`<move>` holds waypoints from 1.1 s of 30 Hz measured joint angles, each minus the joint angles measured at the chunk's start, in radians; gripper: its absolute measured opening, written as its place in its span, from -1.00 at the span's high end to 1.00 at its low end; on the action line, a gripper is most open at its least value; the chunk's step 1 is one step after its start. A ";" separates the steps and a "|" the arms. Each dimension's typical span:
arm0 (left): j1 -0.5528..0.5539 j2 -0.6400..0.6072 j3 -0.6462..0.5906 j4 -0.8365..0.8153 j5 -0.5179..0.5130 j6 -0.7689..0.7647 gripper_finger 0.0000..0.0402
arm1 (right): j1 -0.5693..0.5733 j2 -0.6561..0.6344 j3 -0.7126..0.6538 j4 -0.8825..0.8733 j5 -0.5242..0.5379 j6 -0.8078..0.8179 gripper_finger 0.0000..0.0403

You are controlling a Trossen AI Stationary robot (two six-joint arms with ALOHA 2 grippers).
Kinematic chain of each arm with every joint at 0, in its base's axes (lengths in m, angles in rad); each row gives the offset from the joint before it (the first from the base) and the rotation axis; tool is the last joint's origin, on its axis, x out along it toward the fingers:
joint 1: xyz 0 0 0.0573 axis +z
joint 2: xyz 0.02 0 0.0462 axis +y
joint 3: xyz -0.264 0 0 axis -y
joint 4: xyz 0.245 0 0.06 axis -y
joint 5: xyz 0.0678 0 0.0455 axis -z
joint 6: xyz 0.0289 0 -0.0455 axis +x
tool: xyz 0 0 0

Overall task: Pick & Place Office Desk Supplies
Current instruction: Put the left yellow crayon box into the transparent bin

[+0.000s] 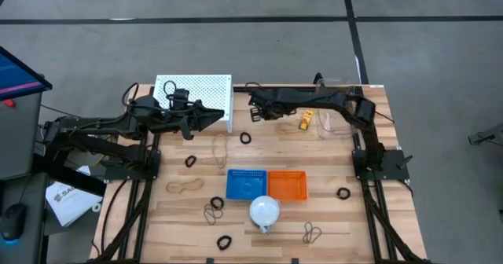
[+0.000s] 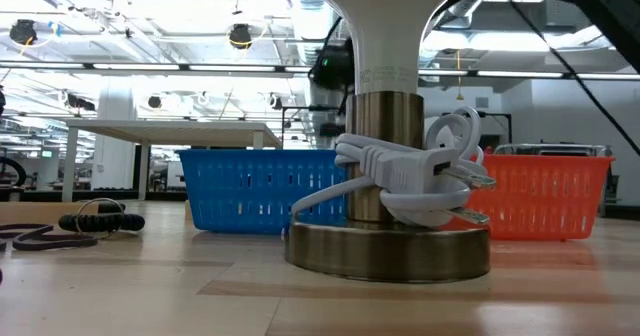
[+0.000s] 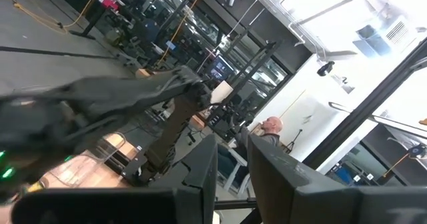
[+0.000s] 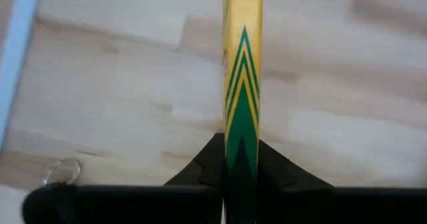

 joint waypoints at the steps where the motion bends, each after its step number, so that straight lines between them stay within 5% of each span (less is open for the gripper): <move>1: 0.000 0.000 0.000 0.000 0.000 0.001 0.62 | 0.000 -0.028 0.000 -0.018 0.024 0.000 0.79; 16: 0.000 0.001 0.000 0.003 -0.022 0.030 0.62 | -0.054 -0.459 -0.058 -0.532 0.309 -0.001 0.79; 33: 0.000 0.004 0.000 0.013 -0.043 0.030 0.62 | -0.243 -0.761 -0.611 -0.445 0.179 0.008 0.79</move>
